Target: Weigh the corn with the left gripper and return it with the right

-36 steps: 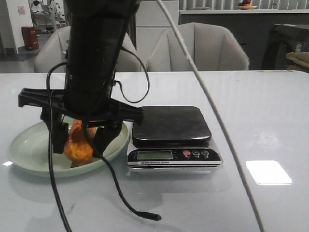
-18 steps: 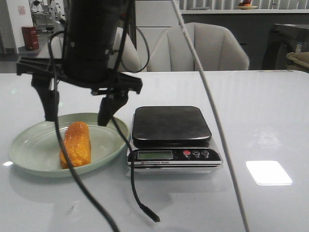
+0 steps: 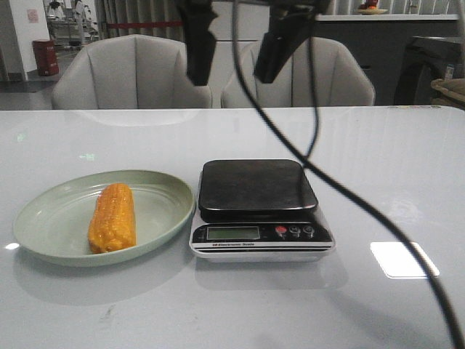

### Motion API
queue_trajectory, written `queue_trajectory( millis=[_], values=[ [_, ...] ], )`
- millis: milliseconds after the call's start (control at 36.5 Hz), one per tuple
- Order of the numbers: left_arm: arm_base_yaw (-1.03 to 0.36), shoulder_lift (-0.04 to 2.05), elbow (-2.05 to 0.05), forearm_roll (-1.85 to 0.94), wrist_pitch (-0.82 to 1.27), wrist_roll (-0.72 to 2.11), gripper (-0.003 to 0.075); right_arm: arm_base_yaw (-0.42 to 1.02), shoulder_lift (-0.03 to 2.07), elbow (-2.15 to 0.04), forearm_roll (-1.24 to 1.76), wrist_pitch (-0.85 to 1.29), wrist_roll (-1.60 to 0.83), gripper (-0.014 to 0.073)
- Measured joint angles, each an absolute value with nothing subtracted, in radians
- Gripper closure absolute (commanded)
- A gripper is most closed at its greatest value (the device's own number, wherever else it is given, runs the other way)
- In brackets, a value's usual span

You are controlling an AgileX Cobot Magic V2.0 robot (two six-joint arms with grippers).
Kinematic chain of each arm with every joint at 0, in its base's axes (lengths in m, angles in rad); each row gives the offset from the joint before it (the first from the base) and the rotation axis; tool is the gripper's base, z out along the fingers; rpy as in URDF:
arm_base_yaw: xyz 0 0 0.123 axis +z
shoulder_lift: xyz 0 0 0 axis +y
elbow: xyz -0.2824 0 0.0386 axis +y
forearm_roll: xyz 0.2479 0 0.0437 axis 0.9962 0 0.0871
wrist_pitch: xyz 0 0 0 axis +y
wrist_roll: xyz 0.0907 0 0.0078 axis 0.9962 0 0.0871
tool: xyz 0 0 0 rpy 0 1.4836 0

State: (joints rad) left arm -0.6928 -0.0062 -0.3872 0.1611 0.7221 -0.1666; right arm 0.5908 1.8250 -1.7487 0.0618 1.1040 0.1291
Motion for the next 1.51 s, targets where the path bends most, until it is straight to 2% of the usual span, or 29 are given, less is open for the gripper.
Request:
queue_trajectory(
  millis=[165, 576, 1179, 1453, 1508],
  values=[
    [-0.693, -0.006, -0.387, 0.161, 0.722, -0.167, 0.0606, 0.54, 1.627, -1.512, 0.059, 1.021, 0.107, -0.0012],
    [-0.693, -0.006, -0.387, 0.161, 0.722, -0.167, 0.0606, 0.532, 1.105, -1.04, 0.057, 0.814, 0.101, -0.0012],
    [-0.693, -0.006, -0.387, 0.161, 0.722, -0.167, 0.0606, 0.53, 0.299, -0.361, -0.016, 0.365, 0.1, -0.0012],
    [-0.693, -0.006, -0.387, 0.161, 0.722, -0.167, 0.0606, 0.53, 0.128, -0.183, -0.023, 0.102, 0.1, -0.0004],
    [-0.693, -0.006, -0.387, 0.161, 0.722, -0.167, 0.0606, 0.53, 0.126, -0.173, -0.023, 0.078, 0.099, 0.0067]
  ],
)
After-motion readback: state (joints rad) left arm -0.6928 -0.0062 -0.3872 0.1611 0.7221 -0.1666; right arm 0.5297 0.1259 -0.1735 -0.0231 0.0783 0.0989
